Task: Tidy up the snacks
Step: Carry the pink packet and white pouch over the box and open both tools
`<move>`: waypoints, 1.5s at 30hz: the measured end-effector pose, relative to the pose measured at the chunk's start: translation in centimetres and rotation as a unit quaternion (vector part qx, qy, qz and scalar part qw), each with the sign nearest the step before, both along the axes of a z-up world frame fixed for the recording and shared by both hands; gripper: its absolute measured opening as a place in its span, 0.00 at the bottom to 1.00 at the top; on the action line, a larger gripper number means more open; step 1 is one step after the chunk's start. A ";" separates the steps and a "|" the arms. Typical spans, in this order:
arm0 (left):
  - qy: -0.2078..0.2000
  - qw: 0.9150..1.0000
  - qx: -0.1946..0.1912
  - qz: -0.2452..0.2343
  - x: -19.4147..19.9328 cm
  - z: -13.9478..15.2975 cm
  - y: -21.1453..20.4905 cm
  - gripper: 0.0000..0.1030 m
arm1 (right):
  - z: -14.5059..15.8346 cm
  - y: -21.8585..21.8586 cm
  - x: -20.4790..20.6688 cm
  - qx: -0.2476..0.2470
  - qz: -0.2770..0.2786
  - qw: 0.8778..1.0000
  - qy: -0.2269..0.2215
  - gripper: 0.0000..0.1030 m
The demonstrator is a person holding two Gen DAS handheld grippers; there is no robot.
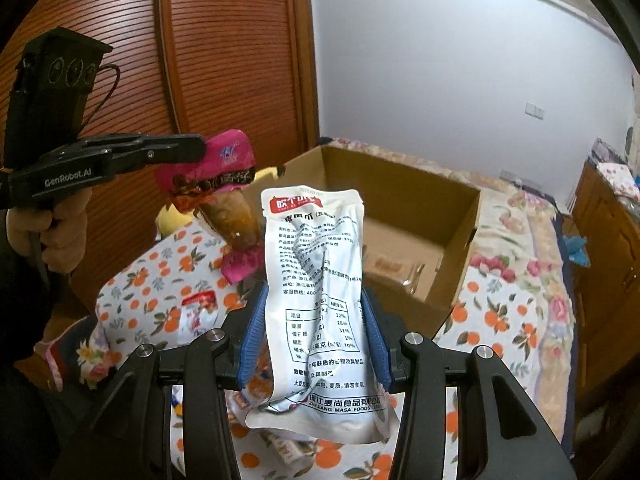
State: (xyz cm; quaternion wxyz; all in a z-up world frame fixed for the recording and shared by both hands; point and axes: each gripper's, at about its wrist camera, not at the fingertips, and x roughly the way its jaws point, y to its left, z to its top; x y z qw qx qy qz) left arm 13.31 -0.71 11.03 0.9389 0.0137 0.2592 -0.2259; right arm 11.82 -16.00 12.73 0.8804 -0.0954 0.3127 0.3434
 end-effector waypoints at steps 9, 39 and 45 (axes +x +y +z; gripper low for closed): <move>0.004 1.000 0.010 0.015 4.8 0.2 0.5 0.00 | 1.1 0.5 4.2 0.006 0.001 1.000 -0.006 0.45; 0.098 0.994 0.026 0.049 14.1 -8.5 1.7 0.00 | -6.5 6.0 14.3 -0.064 -0.003 0.996 0.060 0.45; 0.098 0.993 0.032 0.053 14.1 -8.9 1.7 0.00 | -7.1 6.2 14.7 -0.070 -0.008 0.995 0.069 0.45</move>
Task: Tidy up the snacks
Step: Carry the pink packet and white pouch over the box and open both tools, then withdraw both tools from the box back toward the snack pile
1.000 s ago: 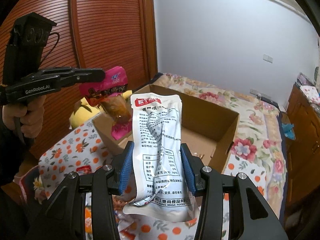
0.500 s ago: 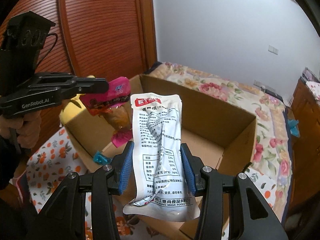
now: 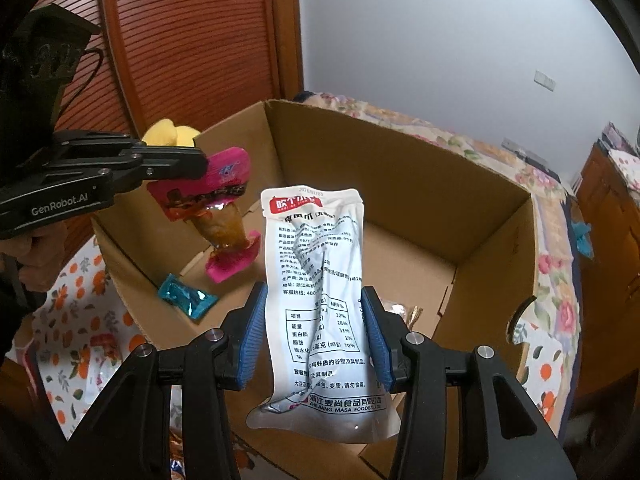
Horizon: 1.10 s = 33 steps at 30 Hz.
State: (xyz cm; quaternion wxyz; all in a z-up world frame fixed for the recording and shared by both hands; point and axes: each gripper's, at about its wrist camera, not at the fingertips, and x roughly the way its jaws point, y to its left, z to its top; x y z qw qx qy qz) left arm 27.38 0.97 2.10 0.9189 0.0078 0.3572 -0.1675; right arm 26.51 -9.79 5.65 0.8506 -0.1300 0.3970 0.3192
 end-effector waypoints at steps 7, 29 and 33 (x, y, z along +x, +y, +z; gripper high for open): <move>-0.004 1.000 -0.007 0.008 -0.4 0.4 0.4 0.00 | -0.3 -0.2 0.5 -0.001 -0.009 1.000 0.004 0.48; -0.040 0.999 -0.016 0.009 -10.1 2.6 1.3 0.42 | 4.9 -3.0 -9.4 0.057 -0.034 0.997 -0.049 0.50; -0.030 0.999 -0.016 0.005 -12.1 1.4 1.1 0.55 | 4.6 -3.5 -11.8 0.062 -0.041 0.996 -0.050 0.51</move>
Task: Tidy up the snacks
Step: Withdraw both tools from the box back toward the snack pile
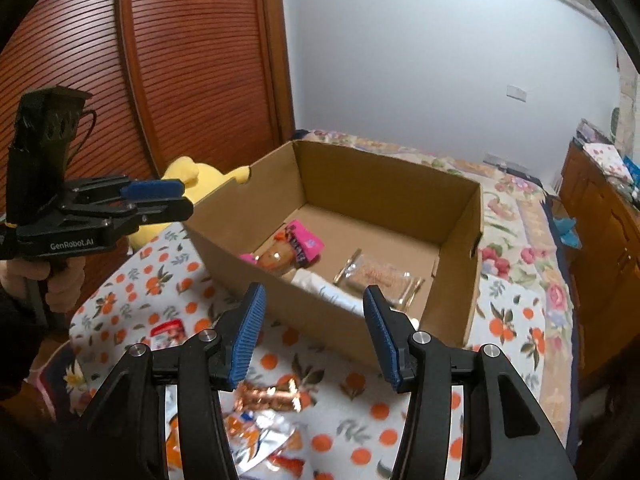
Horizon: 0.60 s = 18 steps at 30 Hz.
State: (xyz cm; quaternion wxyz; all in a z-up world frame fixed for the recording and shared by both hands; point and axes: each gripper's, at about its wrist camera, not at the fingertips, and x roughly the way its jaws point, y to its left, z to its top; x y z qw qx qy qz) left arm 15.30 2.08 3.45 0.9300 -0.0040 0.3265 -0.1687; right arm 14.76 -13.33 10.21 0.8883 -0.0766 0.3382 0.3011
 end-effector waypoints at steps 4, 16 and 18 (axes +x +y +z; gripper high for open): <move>0.011 1.000 -0.003 0.002 -1.7 -1.7 -0.1 0.66 | -0.8 -0.1 -1.9 0.000 -0.004 1.000 0.003 0.52; 0.045 0.999 0.009 0.011 -5.8 -6.7 -0.1 0.66 | -5.0 0.3 -6.5 0.003 -0.008 0.999 0.035 0.52; 0.050 0.999 0.010 0.013 -6.2 -7.5 0.0 0.66 | -5.8 0.7 -7.0 0.002 -0.006 0.999 0.042 0.52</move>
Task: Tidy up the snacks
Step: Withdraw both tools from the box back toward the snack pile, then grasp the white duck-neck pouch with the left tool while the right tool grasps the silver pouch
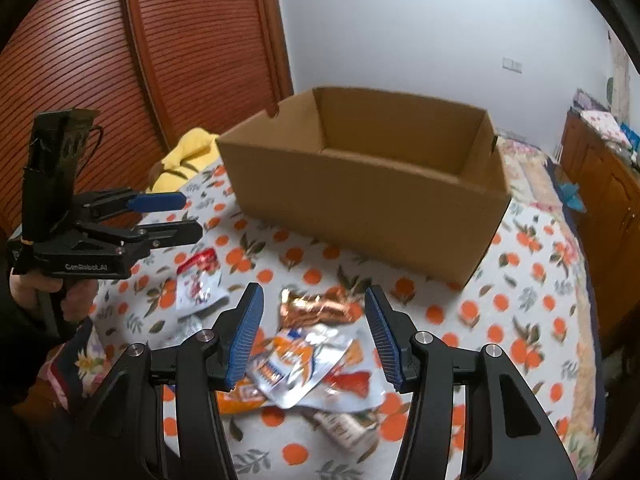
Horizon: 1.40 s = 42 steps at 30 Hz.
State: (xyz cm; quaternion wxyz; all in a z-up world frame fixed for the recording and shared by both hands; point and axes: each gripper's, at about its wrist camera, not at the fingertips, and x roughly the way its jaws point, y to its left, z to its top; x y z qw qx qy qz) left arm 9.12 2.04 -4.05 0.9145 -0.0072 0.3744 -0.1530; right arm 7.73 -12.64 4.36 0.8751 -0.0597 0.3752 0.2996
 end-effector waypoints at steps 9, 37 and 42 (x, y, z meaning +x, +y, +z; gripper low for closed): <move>0.021 1.000 0.011 0.017 -1.3 -3.0 0.8 0.66 | -3.8 1.2 -0.4 -0.010 -0.010 0.999 0.030 0.58; 0.057 0.998 0.018 0.015 -0.3 -6.4 0.9 0.67 | -8.0 2.8 1.0 -0.019 -0.035 0.997 0.072 0.67; 0.058 0.998 0.008 0.017 0.3 -6.5 1.0 0.68 | -8.1 3.6 0.8 -0.035 -0.030 0.997 0.061 0.63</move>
